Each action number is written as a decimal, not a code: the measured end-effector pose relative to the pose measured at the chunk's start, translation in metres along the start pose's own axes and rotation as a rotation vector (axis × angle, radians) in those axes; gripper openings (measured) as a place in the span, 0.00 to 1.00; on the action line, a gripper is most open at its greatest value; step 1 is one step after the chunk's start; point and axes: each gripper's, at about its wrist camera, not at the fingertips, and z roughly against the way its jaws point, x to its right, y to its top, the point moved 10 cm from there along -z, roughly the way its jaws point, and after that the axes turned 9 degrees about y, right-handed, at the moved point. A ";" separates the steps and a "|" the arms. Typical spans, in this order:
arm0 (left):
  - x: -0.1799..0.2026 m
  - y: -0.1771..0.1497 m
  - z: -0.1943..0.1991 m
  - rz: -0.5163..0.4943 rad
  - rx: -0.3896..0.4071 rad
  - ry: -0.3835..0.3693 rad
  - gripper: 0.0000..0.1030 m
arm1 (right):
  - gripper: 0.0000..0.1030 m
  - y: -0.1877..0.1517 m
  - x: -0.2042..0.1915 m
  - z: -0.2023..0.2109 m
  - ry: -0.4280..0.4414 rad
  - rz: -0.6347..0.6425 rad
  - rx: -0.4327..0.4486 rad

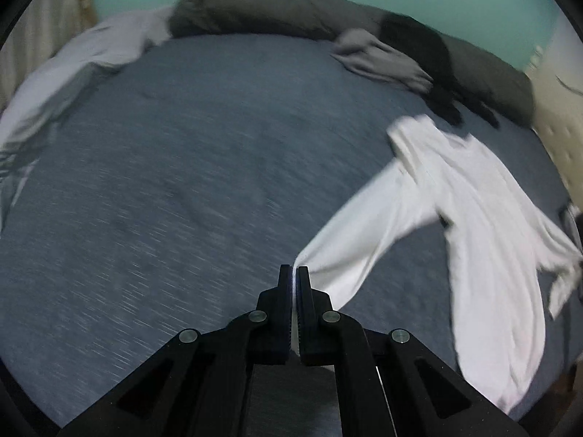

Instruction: Fold clothes

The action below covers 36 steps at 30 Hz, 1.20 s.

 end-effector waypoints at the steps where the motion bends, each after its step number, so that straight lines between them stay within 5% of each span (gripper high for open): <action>1: -0.011 0.005 -0.001 0.026 0.007 0.019 0.02 | 0.04 0.000 0.001 -0.001 -0.005 -0.002 -0.002; 11: -0.058 0.017 -0.013 0.130 -0.016 0.084 0.03 | 0.06 -0.014 0.003 -0.011 -0.014 -0.069 -0.048; 16: -0.067 0.009 0.012 0.170 0.000 0.067 0.03 | 0.22 -0.014 0.003 0.010 -0.006 -0.096 0.007; 20: -0.011 -0.018 0.023 0.045 -0.044 -0.045 0.03 | 0.23 -0.025 -0.019 0.020 0.032 -0.073 0.013; 27: 0.109 -0.087 0.036 -0.120 -0.136 -0.250 0.03 | 0.24 -0.077 -0.089 0.004 0.159 0.013 -0.108; 36: 0.197 -0.165 0.035 -0.169 -0.285 -0.401 0.03 | 0.40 -0.139 -0.154 -0.021 0.269 0.055 -0.234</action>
